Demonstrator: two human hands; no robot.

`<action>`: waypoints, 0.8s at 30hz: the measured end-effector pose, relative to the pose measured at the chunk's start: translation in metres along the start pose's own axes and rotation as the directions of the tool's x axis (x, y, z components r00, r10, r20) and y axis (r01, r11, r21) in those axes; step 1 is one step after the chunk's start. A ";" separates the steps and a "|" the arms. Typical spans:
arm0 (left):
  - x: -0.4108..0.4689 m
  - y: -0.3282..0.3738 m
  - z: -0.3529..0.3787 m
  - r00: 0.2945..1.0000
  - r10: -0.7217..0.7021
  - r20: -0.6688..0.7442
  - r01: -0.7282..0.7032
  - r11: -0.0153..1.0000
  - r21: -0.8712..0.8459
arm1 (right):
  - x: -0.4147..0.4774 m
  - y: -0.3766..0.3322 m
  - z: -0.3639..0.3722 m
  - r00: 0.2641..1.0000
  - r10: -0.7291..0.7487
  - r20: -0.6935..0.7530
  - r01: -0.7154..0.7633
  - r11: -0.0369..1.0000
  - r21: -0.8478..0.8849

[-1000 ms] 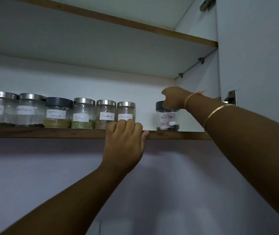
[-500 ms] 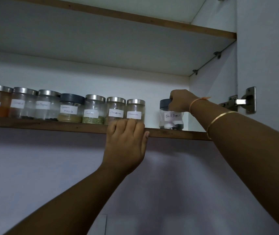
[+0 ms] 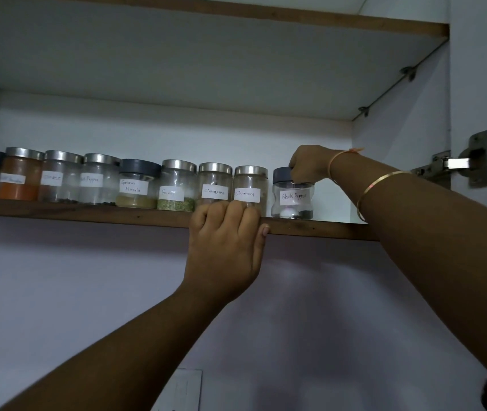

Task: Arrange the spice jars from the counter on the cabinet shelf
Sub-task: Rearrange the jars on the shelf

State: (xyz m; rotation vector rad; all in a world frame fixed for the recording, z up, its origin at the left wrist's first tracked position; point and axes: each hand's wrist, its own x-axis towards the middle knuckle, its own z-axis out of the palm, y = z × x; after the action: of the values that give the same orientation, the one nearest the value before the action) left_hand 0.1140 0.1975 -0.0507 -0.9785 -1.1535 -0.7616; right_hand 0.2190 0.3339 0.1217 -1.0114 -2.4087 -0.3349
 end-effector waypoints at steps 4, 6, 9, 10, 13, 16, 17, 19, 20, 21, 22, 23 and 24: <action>-0.001 -0.001 0.002 1.000 0.011 -0.014 -0.011 1.000 0.009 | 0.008 0.001 0.006 0.999 -0.007 0.053 0.007 1.000 0.004; -0.001 -0.001 0.002 1.000 0.012 -0.018 -0.012 1.000 0.008 | 0.013 0.001 0.010 0.998 -0.006 0.065 0.006 1.000 0.002; -0.001 0.000 0.003 1.000 0.012 -0.023 -0.012 1.000 0.007 | 0.021 -0.001 0.015 0.998 -0.010 0.067 0.010 1.000 0.004; -0.001 0.000 0.004 1.000 0.011 -0.025 -0.010 1.000 0.004 | 0.024 -0.001 0.016 0.998 -0.010 0.069 0.010 1.000 0.001; -0.001 0.000 0.005 0.999 0.008 -0.033 -0.008 1.000 -0.002 | 0.029 0.000 0.018 0.997 -0.014 0.078 0.015 1.000 -0.009; -0.002 -0.001 0.007 0.999 0.004 -0.047 -0.004 1.000 -0.008 | 0.032 0.002 0.017 0.996 -0.026 0.081 0.027 0.999 -0.018; -0.002 -0.001 0.008 0.999 0.004 -0.053 -0.005 1.000 -0.010 | 0.032 0.002 0.016 0.997 -0.029 0.078 0.031 0.999 -0.023; -0.002 -0.001 0.009 0.998 0.008 -0.062 -0.009 1.000 -0.010 | 0.032 0.003 0.014 0.997 -0.033 0.071 0.035 0.999 -0.024; -0.002 -0.001 0.009 0.998 0.009 -0.064 -0.010 1.000 -0.009 | 0.032 0.003 0.015 0.997 -0.036 0.069 0.037 0.999 -0.020; -0.003 -0.001 0.009 0.998 0.010 -0.065 -0.010 1.000 -0.006 | 0.032 0.003 0.015 0.997 -0.037 0.065 0.038 0.999 -0.013; -0.003 -0.001 0.010 0.998 0.011 -0.066 -0.011 1.000 -0.004 | 0.031 0.002 0.016 0.998 -0.036 0.060 0.036 0.999 -0.005; -0.003 -0.001 0.010 0.998 0.012 -0.067 -0.013 1.000 -0.002 | 0.030 0.002 0.017 0.998 -0.035 0.052 0.035 0.999 0.005; -0.003 -0.001 0.010 0.997 0.014 -0.070 -0.014 1.000 -0.002 | 0.030 0.002 0.019 0.999 -0.035 0.039 0.034 0.999 0.018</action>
State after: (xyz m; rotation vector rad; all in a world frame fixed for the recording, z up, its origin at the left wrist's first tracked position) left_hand 0.1088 0.2063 -0.0524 -0.9542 -1.0846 -0.7804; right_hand 0.1962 0.3611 0.1217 -0.9783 -2.4625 -0.3091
